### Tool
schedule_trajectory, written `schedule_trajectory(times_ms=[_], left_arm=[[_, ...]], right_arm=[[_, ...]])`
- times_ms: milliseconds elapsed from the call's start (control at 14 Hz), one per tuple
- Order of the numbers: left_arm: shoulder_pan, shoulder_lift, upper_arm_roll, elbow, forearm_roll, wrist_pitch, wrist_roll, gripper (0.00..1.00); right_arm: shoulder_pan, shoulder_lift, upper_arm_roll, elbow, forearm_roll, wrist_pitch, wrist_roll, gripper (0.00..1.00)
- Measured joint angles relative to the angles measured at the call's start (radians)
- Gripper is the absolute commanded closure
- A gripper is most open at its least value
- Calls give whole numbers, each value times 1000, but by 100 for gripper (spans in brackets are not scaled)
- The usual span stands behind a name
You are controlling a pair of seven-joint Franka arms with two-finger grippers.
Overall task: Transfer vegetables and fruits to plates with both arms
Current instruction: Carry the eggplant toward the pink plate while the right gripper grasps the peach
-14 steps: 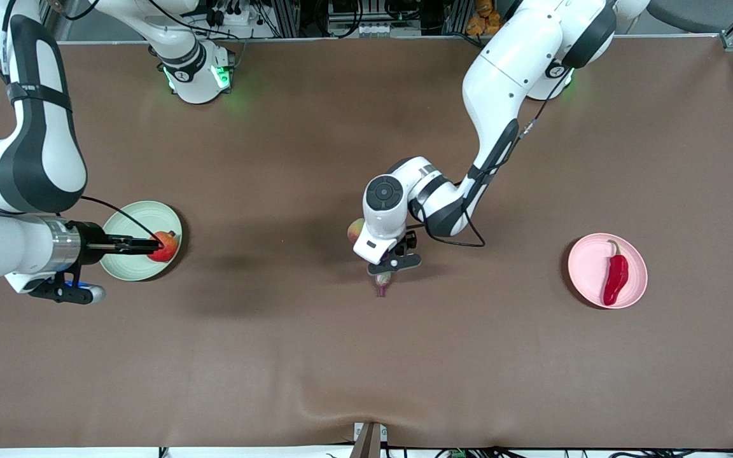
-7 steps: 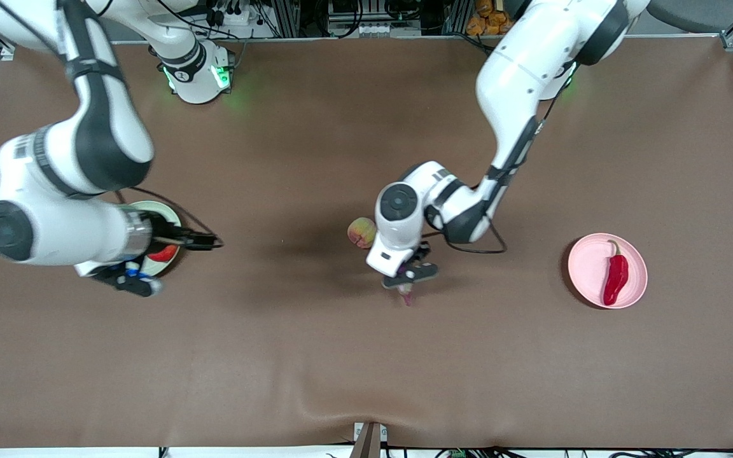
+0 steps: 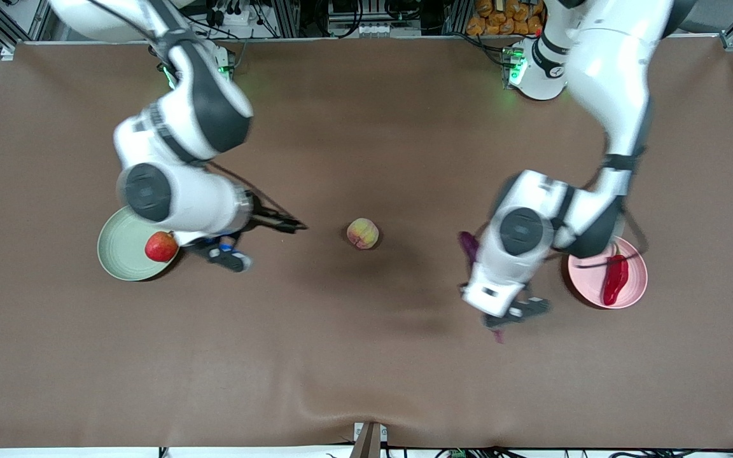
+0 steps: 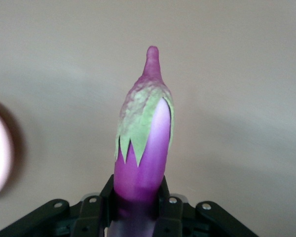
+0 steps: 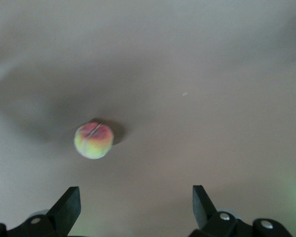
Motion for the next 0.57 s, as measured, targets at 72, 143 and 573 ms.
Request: schedule_trajectory(times_ms=[72,143,573], left_arm=[[47,0,2,-4,0,-4,35,100],[97,0,5,-11,1,-4,75,100],[329,3,4,-114,17,-40,402,100]], right_arm=[[44,14,0,-16,0,46,46,0],[88,33,0,-33,-1,101,101,0],[241,181,-4,-77,-15,342,296,0]])
